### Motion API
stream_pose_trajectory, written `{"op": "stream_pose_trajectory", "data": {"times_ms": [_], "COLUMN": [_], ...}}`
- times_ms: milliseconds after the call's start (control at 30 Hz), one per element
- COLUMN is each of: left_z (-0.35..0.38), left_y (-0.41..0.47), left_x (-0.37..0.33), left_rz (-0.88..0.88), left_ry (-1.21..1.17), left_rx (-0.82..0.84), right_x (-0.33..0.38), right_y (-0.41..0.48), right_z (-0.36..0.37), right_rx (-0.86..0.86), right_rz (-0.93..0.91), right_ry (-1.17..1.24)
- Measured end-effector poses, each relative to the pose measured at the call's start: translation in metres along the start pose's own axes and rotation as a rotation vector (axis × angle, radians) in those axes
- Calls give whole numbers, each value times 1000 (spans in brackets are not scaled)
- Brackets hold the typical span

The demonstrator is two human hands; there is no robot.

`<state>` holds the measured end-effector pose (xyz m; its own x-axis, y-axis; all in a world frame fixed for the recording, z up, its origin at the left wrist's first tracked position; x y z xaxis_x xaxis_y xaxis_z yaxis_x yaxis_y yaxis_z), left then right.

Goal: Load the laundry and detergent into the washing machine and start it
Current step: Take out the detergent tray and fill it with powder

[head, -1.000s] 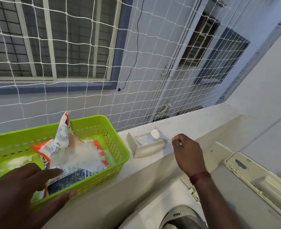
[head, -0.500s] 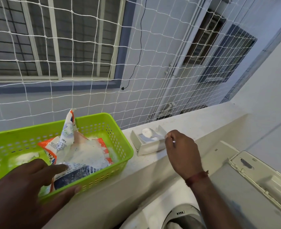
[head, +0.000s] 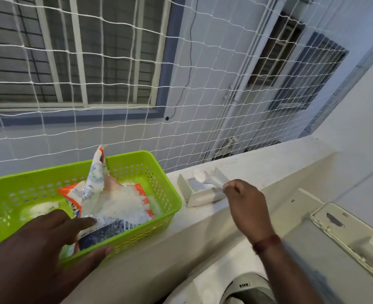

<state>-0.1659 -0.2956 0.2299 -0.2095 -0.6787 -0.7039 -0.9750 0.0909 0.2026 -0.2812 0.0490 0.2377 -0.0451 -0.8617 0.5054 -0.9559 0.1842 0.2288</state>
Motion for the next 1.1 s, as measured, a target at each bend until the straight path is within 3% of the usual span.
{"op": "stream_pose_trajectory", "data": {"times_ms": [100,200,267,400,467,733,967,1100], "left_z": [-10,-8,-9,-5,-5,-6,-10,-9], "left_y": [0,-6,-9,-9,-10,-11,-10,-8], "left_x": [-7,-16,-13,-16,-15,-14,-19,-19], "left_rz": [5,-9,-39,-59,-72,-68,-71,-61], "left_ry": [84,155,181,220,210,219,258,269], "left_rx": [-33,-27,-38,-43,-52,-77,-89,-91], "right_x": [33,93,136,189,203,220,190,192], "right_y": [-2,-18,-33,-52,-61,-63,-46,-44], "right_z": [-4,-14,-16,7,31,71,94,71], "right_rx": [97,185,183,-20,-57,21,274,261], "right_rz": [-16,-203,-371,-592,-662,-738,-630,-638], "right_ry": [237,215,58,-481,-639,-693,-469,-433]}}
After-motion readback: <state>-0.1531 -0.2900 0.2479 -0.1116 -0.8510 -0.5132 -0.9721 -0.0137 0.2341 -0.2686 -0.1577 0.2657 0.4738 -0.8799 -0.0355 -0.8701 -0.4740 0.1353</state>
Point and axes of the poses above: each hand's wrist, its own y-axis towards the middle knuckle, its own z-axis out of the palm, x = y × z, the point moved 10 cm from there along y, towards the middle knuckle, and after that the axes turned 12 degrees about -y, right-handed, at the moved point
